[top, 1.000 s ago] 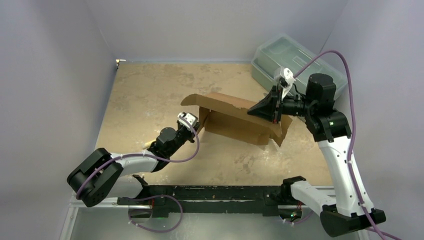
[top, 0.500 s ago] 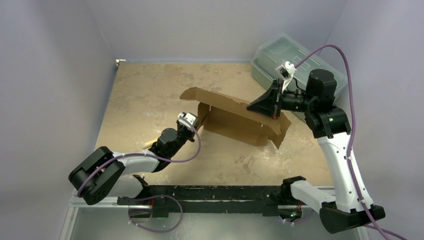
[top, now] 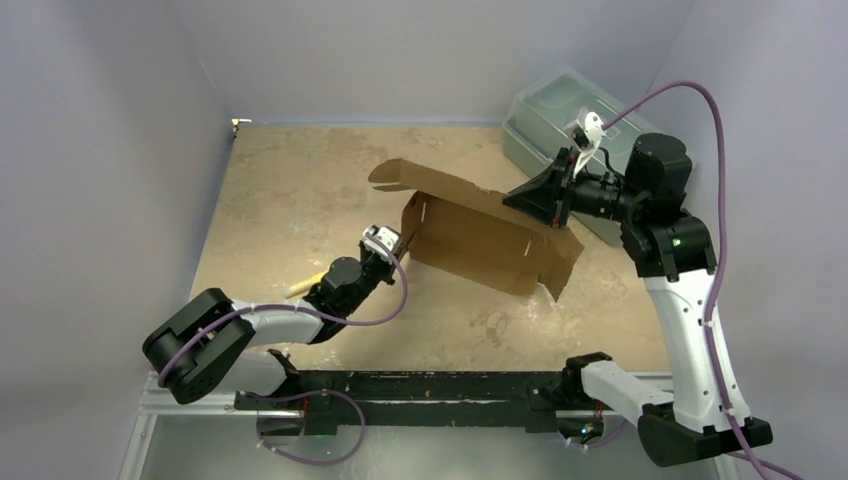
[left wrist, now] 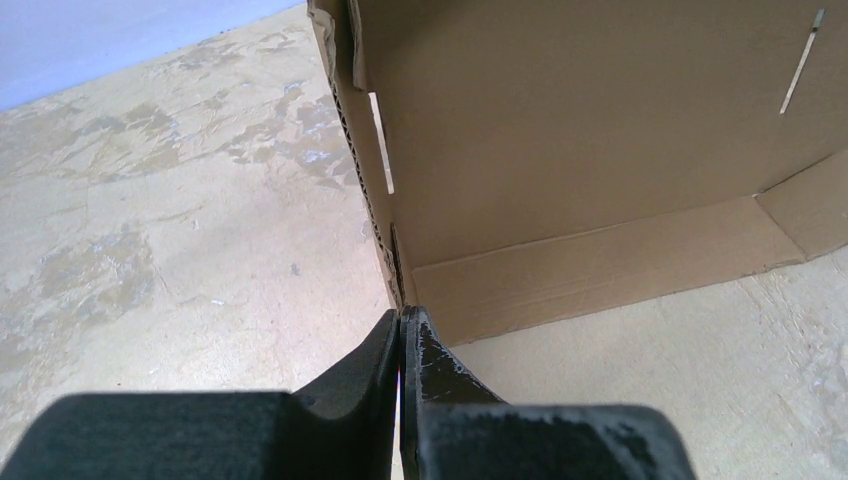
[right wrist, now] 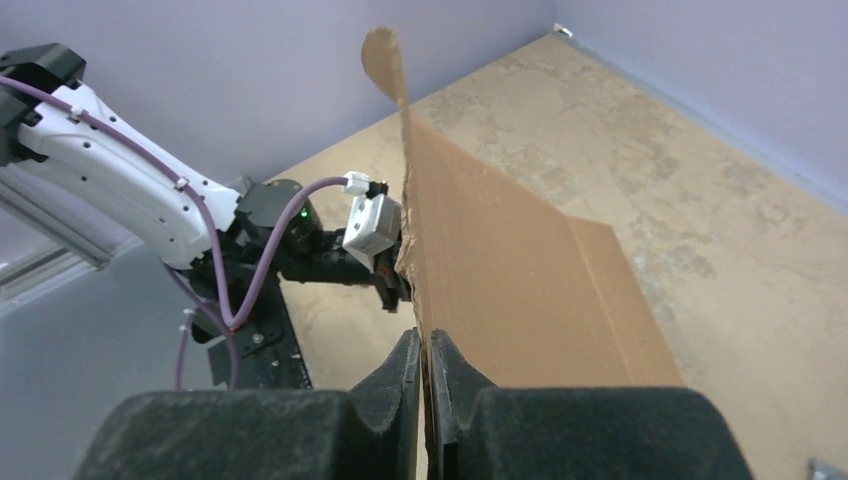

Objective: Fold the paper box
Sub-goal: Fold the paper box at the center of the board.

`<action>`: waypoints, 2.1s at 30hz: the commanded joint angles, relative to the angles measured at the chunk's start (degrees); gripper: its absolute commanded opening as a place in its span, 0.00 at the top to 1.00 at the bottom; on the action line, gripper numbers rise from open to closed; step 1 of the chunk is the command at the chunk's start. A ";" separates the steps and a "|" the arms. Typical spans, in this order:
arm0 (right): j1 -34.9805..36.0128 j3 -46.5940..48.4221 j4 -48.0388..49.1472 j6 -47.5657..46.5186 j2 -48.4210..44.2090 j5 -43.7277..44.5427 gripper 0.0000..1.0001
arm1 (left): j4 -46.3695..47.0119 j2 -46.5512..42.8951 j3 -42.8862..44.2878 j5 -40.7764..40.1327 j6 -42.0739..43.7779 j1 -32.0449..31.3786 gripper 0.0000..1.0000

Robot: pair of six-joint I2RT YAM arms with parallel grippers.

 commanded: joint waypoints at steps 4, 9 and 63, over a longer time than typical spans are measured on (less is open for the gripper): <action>-0.18 2.33 -4.16 -7.37 0.94 2.51 0.85 | 0.73 -1.09 -0.07 -0.57 0.56 -0.77 1.00; -0.21 2.27 -6.83 -12.91 0.85 6.25 0.80 | 0.35 -1.19 0.03 -0.54 0.56 -1.00 1.00; 0.27 8.07 -20.23 -35.92 -1.21 -0.92 1.00 | -16.56 -28.92 10.82 12.66 14.13 2.57 0.09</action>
